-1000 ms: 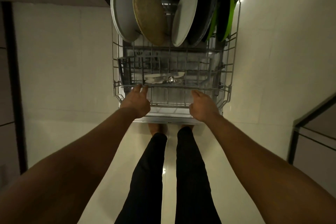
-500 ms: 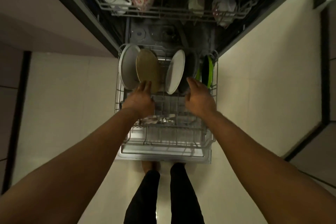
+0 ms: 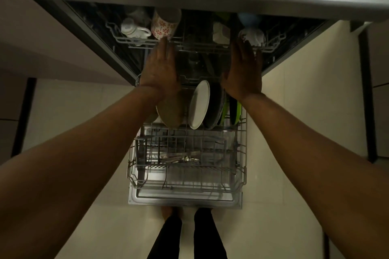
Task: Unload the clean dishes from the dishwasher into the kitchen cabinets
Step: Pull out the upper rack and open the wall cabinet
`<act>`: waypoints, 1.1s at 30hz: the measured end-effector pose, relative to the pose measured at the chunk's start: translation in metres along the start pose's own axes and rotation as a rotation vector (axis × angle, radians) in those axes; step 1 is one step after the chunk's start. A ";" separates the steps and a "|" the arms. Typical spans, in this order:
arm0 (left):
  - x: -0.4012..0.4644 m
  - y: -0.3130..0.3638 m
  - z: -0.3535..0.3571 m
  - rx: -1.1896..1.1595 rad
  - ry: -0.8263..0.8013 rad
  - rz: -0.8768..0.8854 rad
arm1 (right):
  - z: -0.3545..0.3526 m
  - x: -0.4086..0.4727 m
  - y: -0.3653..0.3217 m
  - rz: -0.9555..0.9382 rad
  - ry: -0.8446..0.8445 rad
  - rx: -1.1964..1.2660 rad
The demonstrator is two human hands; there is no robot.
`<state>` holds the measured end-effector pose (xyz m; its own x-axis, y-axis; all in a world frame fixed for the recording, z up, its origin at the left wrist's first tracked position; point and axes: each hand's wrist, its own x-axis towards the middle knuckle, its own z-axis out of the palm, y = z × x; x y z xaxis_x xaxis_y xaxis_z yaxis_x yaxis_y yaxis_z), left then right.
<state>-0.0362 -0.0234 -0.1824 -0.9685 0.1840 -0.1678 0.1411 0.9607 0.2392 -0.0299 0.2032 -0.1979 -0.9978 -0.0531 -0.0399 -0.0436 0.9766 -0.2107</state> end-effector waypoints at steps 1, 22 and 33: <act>0.006 -0.001 -0.002 0.028 -0.018 -0.003 | 0.001 0.003 0.003 -0.006 -0.024 -0.017; 0.004 0.001 -0.010 0.287 -0.123 -0.010 | -0.003 -0.013 0.009 0.004 -0.153 -0.046; -0.060 0.013 -0.006 0.270 -0.231 -0.052 | 0.001 -0.089 -0.001 0.005 -0.104 0.001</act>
<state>0.0226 -0.0229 -0.1632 -0.9082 0.1462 -0.3921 0.1720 0.9846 -0.0314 0.0592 0.2072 -0.1949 -0.9875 -0.0697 -0.1417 -0.0387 0.9767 -0.2111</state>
